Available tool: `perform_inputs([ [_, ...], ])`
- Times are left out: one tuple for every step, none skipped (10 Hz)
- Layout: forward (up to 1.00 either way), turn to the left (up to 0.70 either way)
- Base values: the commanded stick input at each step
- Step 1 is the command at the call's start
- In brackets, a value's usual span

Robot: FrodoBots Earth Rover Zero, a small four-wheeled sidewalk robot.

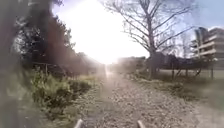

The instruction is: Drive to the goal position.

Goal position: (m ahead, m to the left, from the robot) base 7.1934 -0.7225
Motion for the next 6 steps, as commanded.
perform_inputs([
  [0.70,0.00],
  [0.70,0.00],
  [0.70,-0.29],
  [0.70,-0.33],
  [0.70,-0.22],
  [0.70,-0.05],
])
